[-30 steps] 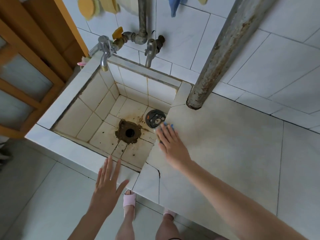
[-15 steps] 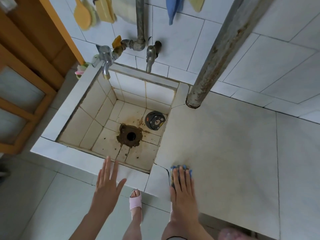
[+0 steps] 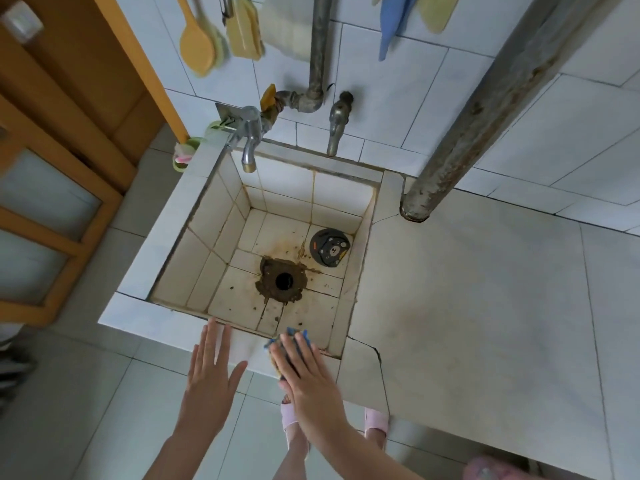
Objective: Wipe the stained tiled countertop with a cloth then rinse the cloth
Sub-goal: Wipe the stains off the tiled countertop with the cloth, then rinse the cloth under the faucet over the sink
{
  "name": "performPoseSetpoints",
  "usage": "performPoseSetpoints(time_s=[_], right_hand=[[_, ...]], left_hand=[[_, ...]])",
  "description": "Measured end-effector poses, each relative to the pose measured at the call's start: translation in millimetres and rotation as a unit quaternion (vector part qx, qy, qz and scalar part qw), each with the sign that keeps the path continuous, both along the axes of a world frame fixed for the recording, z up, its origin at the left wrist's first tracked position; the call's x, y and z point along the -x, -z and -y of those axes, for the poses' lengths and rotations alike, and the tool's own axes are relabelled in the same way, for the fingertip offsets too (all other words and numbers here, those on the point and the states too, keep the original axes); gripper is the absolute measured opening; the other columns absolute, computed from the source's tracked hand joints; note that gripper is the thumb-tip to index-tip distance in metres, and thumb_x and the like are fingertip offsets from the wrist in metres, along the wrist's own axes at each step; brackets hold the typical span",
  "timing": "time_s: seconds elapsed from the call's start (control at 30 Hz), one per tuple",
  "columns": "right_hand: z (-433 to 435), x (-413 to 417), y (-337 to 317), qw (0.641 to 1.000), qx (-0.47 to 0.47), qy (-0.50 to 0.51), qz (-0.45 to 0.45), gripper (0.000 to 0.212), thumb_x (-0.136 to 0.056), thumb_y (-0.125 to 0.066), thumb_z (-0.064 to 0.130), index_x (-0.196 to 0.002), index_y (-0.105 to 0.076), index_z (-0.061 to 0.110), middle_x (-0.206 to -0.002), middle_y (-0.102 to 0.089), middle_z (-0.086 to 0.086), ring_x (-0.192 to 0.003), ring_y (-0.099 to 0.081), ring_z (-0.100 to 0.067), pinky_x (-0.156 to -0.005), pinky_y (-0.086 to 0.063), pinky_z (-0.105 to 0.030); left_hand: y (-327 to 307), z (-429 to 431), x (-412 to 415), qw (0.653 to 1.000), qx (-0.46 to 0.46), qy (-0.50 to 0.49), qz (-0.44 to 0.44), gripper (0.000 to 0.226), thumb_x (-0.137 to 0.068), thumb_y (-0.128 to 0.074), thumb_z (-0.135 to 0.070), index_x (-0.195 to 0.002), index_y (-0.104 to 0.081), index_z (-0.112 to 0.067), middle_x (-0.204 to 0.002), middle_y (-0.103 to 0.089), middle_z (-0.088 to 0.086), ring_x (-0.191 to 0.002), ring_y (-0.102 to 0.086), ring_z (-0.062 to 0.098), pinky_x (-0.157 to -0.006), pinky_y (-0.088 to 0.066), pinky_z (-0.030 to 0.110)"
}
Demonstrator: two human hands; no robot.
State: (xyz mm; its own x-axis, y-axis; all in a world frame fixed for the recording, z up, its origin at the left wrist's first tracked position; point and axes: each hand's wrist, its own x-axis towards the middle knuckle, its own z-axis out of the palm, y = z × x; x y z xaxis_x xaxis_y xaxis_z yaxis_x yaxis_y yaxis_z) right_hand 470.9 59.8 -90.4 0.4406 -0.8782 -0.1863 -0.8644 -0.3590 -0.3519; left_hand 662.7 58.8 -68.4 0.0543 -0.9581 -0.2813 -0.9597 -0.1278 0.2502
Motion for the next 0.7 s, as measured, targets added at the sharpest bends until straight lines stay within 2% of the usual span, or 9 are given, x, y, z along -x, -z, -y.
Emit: performPoseSetpoints(time_s=[0.13,0.23,0.3,0.37,0.43,0.5,0.57,0.63,0.7], right_hand=[[12,-25,-2,0.998,-0.018,-0.037,0.038,0.057,-0.091,-0.039,0.024,-0.147,-0.028,0.021,-0.151,-0.033,0.001,-0.141,-0.029,-0.02,-0.113,-0.019,-0.039],[23,-38,-1,0.997,-0.021,-0.034,0.066,0.082,-0.072,-0.065,0.002,-0.145,-0.03,0.019,-0.147,-0.041,0.001,-0.137,-0.037,-0.02,-0.113,-0.017,-0.038],[35,-45,-1,0.997,-0.025,-0.017,0.076,0.092,-0.062,-0.073,-0.006,-0.142,-0.033,0.016,-0.142,-0.048,-0.001,-0.131,-0.045,-0.021,-0.116,-0.022,-0.037],[48,-53,-9,0.993,-0.044,-0.016,0.106,0.073,-0.072,-0.066,-0.008,-0.137,-0.041,0.014,-0.134,-0.055,-0.003,-0.122,-0.053,-0.025,-0.11,-0.033,-0.035],[63,-60,-28,0.982,-0.091,0.032,0.165,0.046,-0.092,-0.052,0.003,-0.135,-0.044,0.017,-0.123,-0.059,-0.001,-0.108,-0.056,-0.02,-0.092,-0.044,-0.029],[77,-62,-49,0.954,-0.157,0.118,0.225,0.035,-0.1,-0.043,0.021,-0.135,-0.044,0.021,-0.116,-0.061,0.005,-0.097,-0.058,-0.008,-0.076,-0.044,-0.016],[92,-61,-66,0.915,-0.181,0.202,0.3,0.026,-0.099,-0.045,0.027,-0.123,-0.049,0.019,-0.098,-0.063,0.009,-0.079,-0.058,0.0,-0.062,-0.043,-0.012],[107,-57,-79,0.845,-0.225,0.281,0.395,0.012,-0.096,-0.05,0.02,-0.108,-0.052,0.018,-0.092,-0.062,0.006,-0.077,-0.059,-0.001,-0.063,-0.046,-0.014],[120,-50,-88,0.749,-0.308,0.336,0.481,0.007,-0.094,-0.055,0.014,-0.101,-0.055,0.016,-0.097,-0.062,-0.003,-0.083,-0.06,-0.009,-0.071,-0.047,-0.017]], left_hand=[[-3,3,-17,1.0,0.001,-0.011,-0.012,0.068,-0.095,-0.01,-0.055,-0.146,-0.019,-0.012,-0.154,-0.016,0.015,-0.137,-0.026,0.031,-0.106,-0.029,0.047],[-5,5,-30,1.0,0.006,-0.018,-0.024,0.065,-0.095,-0.011,-0.054,-0.146,-0.018,-0.014,-0.154,-0.014,0.014,-0.138,-0.025,0.03,-0.106,-0.027,0.046],[-6,7,-36,0.999,0.01,-0.024,-0.038,0.064,-0.095,-0.012,-0.052,-0.147,-0.017,-0.014,-0.154,-0.014,0.013,-0.138,-0.023,0.028,-0.107,-0.025,0.046],[-11,10,-41,0.998,0.013,-0.029,-0.059,0.062,-0.094,-0.016,-0.05,-0.147,-0.016,-0.017,-0.155,-0.009,0.009,-0.139,-0.019,0.024,-0.108,-0.021,0.044],[-20,15,-41,0.994,0.026,-0.053,-0.096,0.055,-0.097,-0.021,-0.048,-0.147,-0.014,-0.024,-0.155,-0.002,0.0,-0.139,-0.011,0.021,-0.111,-0.017,0.043],[-33,22,-40,0.98,0.007,-0.104,-0.168,0.054,-0.094,-0.027,-0.045,-0.144,-0.01,-0.035,-0.151,0.001,-0.013,-0.142,-0.004,0.019,-0.115,-0.013,0.043],[-49,33,-37,0.959,0.0,-0.147,-0.24,0.052,-0.094,-0.033,-0.042,-0.143,-0.016,-0.041,-0.15,-0.011,-0.02,-0.142,-0.01,0.013,-0.115,-0.015,0.037],[-64,51,-30,0.919,0.033,-0.196,-0.342,0.043,-0.095,-0.041,-0.034,-0.138,-0.037,-0.034,-0.141,-0.037,-0.018,-0.133,-0.031,0.005,-0.109,-0.027,0.023],[-79,74,-20,0.853,0.031,-0.252,-0.457,0.032,-0.095,-0.048,-0.023,-0.126,-0.054,-0.023,-0.12,-0.059,-0.017,-0.117,-0.051,0.002,-0.092,-0.038,0.008]])
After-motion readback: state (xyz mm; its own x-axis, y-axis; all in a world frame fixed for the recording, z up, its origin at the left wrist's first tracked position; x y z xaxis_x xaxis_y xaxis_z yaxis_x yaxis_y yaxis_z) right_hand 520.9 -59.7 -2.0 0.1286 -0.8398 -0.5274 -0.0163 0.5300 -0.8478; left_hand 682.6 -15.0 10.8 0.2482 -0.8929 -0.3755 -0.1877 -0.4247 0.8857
